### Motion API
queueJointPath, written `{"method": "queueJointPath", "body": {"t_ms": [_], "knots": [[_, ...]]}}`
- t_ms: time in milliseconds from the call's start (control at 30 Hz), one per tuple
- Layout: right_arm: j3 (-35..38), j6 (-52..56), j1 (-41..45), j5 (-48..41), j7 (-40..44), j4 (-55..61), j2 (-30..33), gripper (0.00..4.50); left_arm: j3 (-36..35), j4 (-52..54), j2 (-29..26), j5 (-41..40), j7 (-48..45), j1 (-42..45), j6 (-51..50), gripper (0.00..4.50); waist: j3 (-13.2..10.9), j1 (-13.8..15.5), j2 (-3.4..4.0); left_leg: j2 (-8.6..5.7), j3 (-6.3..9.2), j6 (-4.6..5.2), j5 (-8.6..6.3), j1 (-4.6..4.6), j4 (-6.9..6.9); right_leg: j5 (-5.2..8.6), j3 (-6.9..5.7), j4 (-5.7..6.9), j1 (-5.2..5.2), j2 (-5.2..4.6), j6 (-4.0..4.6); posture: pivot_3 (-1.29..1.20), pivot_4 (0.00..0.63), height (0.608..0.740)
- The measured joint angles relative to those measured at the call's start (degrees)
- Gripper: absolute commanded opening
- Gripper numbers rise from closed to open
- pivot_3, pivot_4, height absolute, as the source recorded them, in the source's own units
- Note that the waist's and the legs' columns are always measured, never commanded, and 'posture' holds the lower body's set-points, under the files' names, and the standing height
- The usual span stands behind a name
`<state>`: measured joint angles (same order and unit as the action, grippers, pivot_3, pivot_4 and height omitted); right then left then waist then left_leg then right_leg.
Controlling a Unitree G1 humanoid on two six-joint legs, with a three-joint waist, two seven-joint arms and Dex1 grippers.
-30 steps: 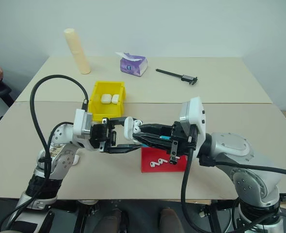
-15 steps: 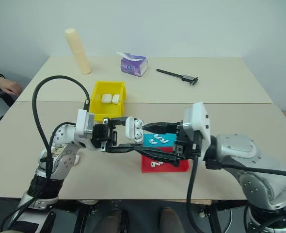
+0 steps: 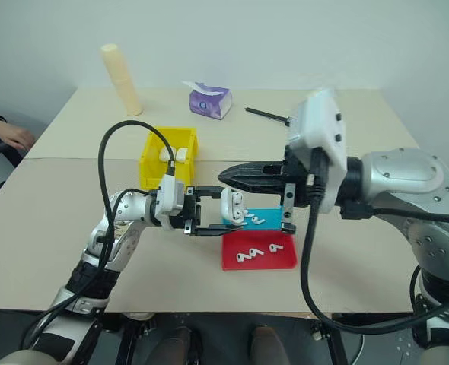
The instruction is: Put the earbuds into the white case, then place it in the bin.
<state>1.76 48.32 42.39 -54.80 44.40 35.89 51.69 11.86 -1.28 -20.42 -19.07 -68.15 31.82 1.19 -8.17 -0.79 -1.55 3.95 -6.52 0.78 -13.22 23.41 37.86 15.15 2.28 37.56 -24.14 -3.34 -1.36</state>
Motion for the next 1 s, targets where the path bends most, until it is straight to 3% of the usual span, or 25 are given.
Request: {"method": "queueJointPath", "body": {"t_ms": [200,467,633,1000], "knots": [[-10.5,-0.4,2.0,10.9,2.0,0.8,0.7,0.02,0.8,-1.3,1.2,2.3,1.4,1.7,0.2,2.80,0.0,0.1,0.00,-0.02,0.00,0.01,0.00,0.12,0.01,0.00,-0.02,-0.02,-0.08,-0.02,-0.01,0.00,0.150,0.740],[-16.9,-3.1,2.0,21.6,4.9,0.6,0.4,0.02,1.4,-2.8,1.9,4.3,2.2,1.9,1.7,2.80,0.0,0.0,0.00,-0.01,0.00,0.01,0.00,0.10,0.03,-0.01,-0.03,0.01,-0.09,0.00,-0.01,0.00,0.150,0.740],[-17.4,-5.4,2.0,26.5,6.8,0.5,1.2,0.02,1.4,-3.1,1.7,4.5,2.3,1.9,1.7,2.80,0.0,0.1,0.00,-0.01,-0.01,0.01,0.00,0.10,0.03,-0.01,-0.03,0.00,-0.08,-0.01,-0.01,0.00,0.150,0.740],[-13.0,-6.6,-0.6,27.4,8.4,-0.5,0.9,0.02,0.3,-1.8,1.4,3.2,2.6,1.5,2.1,2.80,0.0,0.0,0.01,0.00,-0.01,0.01,0.00,0.08,0.04,-0.01,-0.03,0.03,-0.07,0.00,-0.01,0.00,0.150,0.740]]}}
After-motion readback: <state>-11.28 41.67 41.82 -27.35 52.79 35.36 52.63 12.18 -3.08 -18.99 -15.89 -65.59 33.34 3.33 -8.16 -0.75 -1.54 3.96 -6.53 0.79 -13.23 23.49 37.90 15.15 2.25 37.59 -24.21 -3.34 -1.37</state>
